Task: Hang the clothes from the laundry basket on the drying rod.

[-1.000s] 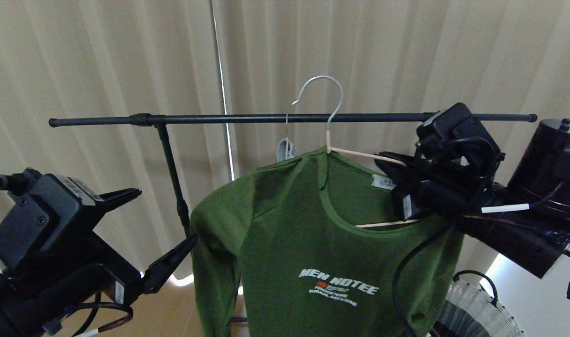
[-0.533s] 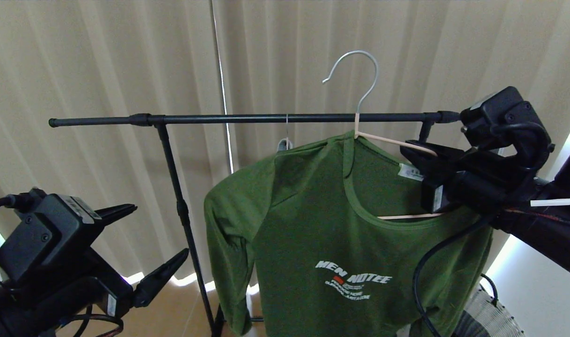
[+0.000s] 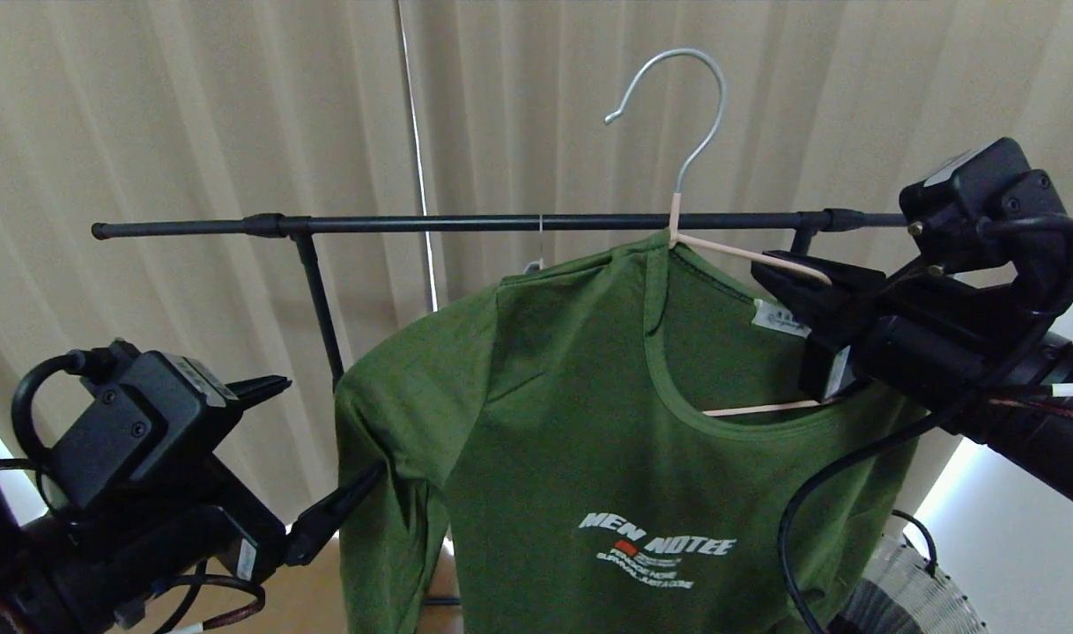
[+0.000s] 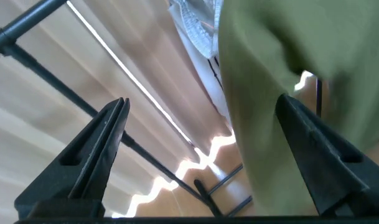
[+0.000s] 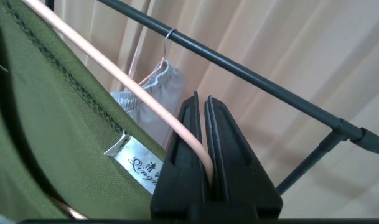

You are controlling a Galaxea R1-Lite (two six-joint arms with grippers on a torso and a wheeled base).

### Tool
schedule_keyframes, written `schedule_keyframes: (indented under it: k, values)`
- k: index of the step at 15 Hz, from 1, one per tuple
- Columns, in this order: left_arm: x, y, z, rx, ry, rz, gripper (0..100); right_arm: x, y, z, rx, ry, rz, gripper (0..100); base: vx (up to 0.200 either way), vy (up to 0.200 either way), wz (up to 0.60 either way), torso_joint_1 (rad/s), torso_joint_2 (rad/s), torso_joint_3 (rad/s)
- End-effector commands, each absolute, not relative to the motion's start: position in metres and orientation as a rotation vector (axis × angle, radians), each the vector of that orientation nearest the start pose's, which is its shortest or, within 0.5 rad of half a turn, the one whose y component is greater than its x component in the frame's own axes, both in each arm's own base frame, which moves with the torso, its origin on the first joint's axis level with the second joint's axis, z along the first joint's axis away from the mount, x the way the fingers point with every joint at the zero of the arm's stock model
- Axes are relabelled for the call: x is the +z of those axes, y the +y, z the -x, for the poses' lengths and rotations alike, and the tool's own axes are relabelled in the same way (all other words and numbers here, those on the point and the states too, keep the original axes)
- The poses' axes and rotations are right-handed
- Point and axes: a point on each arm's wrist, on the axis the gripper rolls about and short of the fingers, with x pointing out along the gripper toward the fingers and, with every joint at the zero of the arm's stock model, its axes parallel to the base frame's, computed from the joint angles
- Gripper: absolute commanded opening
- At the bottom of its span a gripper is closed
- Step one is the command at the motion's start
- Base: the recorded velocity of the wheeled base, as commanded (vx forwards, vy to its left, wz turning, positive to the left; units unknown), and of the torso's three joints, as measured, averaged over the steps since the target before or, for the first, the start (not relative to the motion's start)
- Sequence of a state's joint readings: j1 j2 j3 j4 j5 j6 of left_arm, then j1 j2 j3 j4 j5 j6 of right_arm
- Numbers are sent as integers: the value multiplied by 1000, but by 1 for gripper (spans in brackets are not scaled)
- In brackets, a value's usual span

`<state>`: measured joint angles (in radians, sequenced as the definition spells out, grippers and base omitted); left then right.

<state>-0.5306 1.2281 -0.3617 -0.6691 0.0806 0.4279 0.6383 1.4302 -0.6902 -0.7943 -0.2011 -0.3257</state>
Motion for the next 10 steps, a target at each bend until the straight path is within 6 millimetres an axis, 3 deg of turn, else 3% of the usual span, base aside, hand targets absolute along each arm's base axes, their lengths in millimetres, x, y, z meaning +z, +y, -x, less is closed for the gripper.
schedule_keyframes:
  k: [1, 2, 8, 10]
  values:
    - [173, -87, -151, -488, 117, -487, 100, 243, 139, -191, 434, -132, 296, 0, 0, 0, 0, 0, 0, 0]
    - [172, -87, -151, -490, 121, -489, 0, 244, 140, -188, 445, -138, 293, 0, 0, 0, 0, 0, 0, 0]
    - [169, -85, -153, -474, 134, -481, 0, 243, 140, -189, 439, -135, 296, 0, 0, 0, 0, 0, 0, 0]
    - [161, -73, -153, -420, 174, -484, 0, 241, 133, -193, 398, -115, 305, 0, 0, 0, 0, 0, 0, 0]
